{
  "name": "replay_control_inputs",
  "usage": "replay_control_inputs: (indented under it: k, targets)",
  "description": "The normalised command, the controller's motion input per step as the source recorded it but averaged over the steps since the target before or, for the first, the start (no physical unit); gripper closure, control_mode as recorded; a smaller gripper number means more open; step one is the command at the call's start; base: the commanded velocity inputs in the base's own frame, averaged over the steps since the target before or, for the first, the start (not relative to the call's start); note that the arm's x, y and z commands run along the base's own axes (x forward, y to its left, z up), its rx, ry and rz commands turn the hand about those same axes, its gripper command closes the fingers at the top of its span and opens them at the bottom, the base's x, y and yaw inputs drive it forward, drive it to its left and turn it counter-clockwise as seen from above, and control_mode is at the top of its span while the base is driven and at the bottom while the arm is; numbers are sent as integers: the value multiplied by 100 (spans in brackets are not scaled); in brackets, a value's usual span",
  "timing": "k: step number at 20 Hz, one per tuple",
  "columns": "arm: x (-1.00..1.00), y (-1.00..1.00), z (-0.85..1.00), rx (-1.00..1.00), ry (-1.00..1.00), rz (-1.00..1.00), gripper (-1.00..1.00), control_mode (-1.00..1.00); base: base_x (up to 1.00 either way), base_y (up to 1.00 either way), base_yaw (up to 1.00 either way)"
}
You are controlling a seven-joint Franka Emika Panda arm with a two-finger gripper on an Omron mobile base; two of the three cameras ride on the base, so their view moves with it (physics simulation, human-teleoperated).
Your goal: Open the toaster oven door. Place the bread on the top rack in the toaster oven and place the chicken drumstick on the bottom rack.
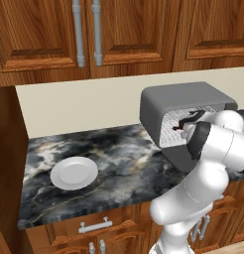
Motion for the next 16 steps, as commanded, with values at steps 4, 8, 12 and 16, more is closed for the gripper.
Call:
replay_control_inputs:
  k: [4,8,12,16]
  targets:
    - [26,0,10,1,-2,-2,-100,-100,0,0,0]
    - [24,0,0,2,0,-4,-100,-100,0,0,0]
    - [19,5,-1,5,0,-4,-100,-100,0,0,0]
    - [8,3,-1,5,0,-3,-100,-100,0,0,0]
